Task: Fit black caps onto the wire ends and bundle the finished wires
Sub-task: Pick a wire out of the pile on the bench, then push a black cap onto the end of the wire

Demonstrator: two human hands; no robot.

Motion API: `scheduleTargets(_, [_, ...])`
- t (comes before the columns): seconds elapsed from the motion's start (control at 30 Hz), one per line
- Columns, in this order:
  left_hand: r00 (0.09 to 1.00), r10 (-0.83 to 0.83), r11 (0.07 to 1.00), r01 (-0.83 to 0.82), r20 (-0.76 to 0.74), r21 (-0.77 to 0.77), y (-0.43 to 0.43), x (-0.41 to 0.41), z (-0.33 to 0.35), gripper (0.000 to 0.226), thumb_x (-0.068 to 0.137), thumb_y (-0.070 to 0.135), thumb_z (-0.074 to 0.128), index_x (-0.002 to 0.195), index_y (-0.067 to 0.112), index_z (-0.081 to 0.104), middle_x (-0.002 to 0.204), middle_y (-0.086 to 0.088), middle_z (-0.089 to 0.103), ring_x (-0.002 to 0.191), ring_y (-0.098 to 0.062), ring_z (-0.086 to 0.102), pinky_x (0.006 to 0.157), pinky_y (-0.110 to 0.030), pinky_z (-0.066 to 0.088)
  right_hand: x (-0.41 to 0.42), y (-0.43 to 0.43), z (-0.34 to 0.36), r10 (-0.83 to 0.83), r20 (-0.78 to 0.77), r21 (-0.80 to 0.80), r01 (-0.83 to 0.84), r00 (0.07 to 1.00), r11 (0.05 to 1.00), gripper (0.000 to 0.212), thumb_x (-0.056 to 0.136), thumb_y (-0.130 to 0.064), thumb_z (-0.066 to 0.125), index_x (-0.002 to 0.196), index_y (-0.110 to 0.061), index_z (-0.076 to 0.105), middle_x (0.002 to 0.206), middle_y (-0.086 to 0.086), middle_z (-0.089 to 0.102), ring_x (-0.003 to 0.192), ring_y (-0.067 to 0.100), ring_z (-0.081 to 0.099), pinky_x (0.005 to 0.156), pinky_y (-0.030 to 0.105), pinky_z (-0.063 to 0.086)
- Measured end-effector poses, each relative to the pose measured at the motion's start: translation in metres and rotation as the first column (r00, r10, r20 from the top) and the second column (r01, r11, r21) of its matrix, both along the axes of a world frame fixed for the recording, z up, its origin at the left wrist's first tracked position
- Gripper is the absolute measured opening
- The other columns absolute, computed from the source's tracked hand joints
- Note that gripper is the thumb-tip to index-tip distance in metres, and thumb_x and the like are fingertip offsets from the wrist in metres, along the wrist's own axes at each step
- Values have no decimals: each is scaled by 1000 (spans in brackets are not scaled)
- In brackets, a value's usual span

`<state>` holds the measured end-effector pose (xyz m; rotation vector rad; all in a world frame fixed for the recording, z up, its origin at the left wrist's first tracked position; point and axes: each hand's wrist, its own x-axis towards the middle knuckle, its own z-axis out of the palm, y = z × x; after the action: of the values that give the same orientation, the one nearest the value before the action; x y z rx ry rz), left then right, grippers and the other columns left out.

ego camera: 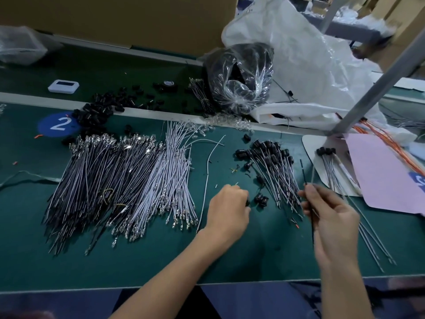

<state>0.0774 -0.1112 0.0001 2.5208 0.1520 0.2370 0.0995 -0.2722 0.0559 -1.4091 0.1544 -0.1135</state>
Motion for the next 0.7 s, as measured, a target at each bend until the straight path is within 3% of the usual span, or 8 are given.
scheduleTargets(0.1, [991,48,956,-9,126,-292,8,-3,-2,21,90,9,65,109,14,73,101,0,65,93,-17,62,85,-31,51,-3,3,-6,23,56,-199,-11,998,980,5,84,-10,72,86,-15,73,70,-4,73,58,2,58,56,12,48])
scheduleTargets(0.2, [977,141,783,-12,157,-622,25,-8,2,23,88,0,66,104,15,75,99,2,65,86,-11,66,81,-20,54,-5,12,-13,113,95,-477,-55,989,877,10,82,-14,76,80,-24,76,73,-9,73,68,4,65,67,19,52])
scheduleTargets(0.3, [967,214,576,-10,139,-817,45,-17,2,32,88,-6,64,98,22,74,102,-1,68,87,-12,68,77,-19,55,-8,28,-17,236,123,-622,-111,964,775,13,81,-14,77,79,-27,75,76,-11,72,73,4,66,70,20,52])
scheduleTargets(0.4, [954,278,423,-18,110,-906,60,-29,-1,32,87,-7,65,100,22,73,92,2,75,85,-9,70,77,-17,53,-12,47,-20,316,175,-634,-139,932,761,20,81,-8,76,78,-28,73,77,-10,71,73,5,65,69,17,50])
scheduleTargets(0.5, [938,331,329,-13,103,-944,70,-38,-3,27,86,-7,64,100,15,71,91,0,75,87,-13,70,77,-19,54,-15,63,-20,345,224,-624,-137,912,769,28,80,-7,77,76,-33,70,77,-11,70,74,5,64,67,12,46])
scheduleTargets(0.7, [929,346,317,14,130,-948,79,-48,-3,23,85,-6,65,97,13,70,89,-2,75,83,-13,71,75,-18,54,-17,81,-21,366,248,-619,-144,897,772,29,81,-8,77,75,-36,69,77,-10,69,71,8,63,65,17,47])
